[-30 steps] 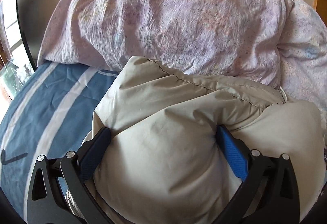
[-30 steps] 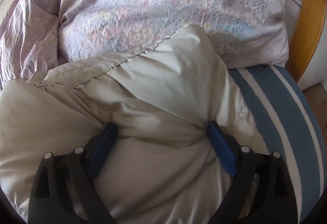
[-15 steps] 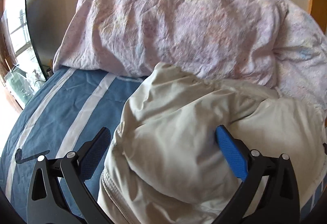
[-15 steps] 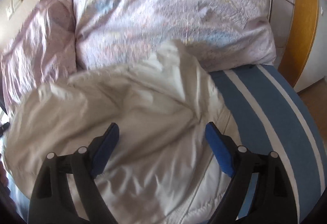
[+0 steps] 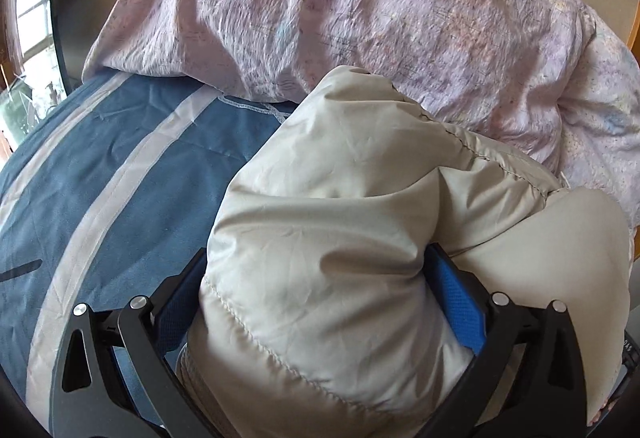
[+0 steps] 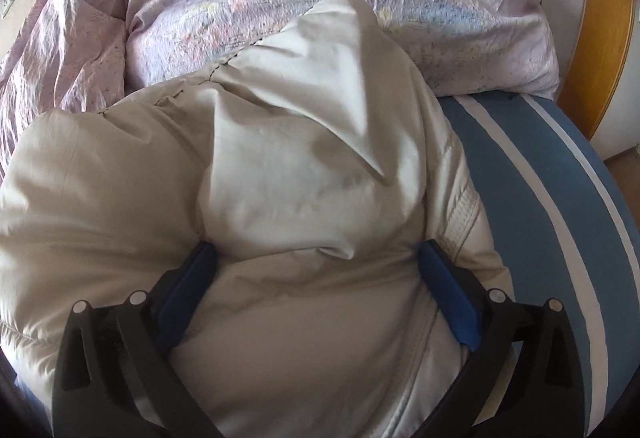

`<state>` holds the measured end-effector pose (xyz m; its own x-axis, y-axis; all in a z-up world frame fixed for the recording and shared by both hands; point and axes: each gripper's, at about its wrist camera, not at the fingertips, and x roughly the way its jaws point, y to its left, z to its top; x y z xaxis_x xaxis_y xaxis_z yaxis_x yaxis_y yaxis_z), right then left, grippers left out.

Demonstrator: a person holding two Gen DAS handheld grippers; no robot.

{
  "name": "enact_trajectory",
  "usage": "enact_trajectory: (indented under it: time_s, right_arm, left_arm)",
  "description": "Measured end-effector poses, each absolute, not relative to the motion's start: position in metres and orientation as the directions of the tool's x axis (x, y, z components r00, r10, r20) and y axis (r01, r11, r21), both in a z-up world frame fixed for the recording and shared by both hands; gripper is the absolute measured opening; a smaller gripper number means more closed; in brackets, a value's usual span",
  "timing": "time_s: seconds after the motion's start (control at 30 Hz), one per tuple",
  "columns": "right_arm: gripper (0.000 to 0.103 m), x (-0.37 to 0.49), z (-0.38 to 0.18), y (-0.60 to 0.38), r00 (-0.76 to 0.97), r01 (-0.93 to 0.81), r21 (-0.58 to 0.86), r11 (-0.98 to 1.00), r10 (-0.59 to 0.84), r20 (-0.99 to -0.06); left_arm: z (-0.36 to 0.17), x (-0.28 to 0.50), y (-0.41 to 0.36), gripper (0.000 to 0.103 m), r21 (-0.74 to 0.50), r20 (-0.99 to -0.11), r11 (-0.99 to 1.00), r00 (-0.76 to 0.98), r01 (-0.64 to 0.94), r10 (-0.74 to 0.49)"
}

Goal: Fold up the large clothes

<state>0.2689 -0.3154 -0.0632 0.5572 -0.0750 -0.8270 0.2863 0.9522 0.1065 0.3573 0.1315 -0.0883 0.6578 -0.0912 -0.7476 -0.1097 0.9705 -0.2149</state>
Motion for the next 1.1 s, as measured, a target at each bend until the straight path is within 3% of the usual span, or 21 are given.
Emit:
enact_trajectory:
  time_s: [0.1, 0.3, 0.47, 0.6, 1.1]
  right_arm:
    - [0.097, 0.250, -0.048, -0.320, 0.581, 0.301, 0.175, 0.938, -0.035, -0.813]
    - [0.097, 0.186, -0.018, -0.354, 0.669, 0.355, 0.473, 0.806, 0.135, -0.731]
    - [0.098, 0.153, -0.028, -0.380, 0.679, 0.435, 0.662, 0.611, 0.261, -0.687]
    - [0.098, 0.142, -0.046, -0.385, 0.674, 0.483, 0.715, 0.505, 0.306, -0.672]
    - [0.095, 0.143, -0.083, -0.377, 0.677, 0.512, 0.781, 0.356, 0.392, -0.623]
  left_arm:
    - [-0.078, 0.342, 0.139, 0.102, -0.242, -0.751, 0.964, 0.650, -0.109, -0.115]
    - [-0.058, 0.288, 0.191, 0.102, -0.497, -0.671, 0.859, 0.682, -0.120, -0.293]
    - [-0.071, 0.259, 0.219, 0.102, -0.649, -0.633, 0.742, 0.662, -0.171, -0.402]
    - [-0.086, 0.240, 0.223, 0.102, -0.733, -0.602, 0.644, 0.648, -0.216, -0.467]
    - [-0.108, 0.224, 0.205, 0.102, -0.778, -0.584, 0.562, 0.654, -0.281, -0.481]
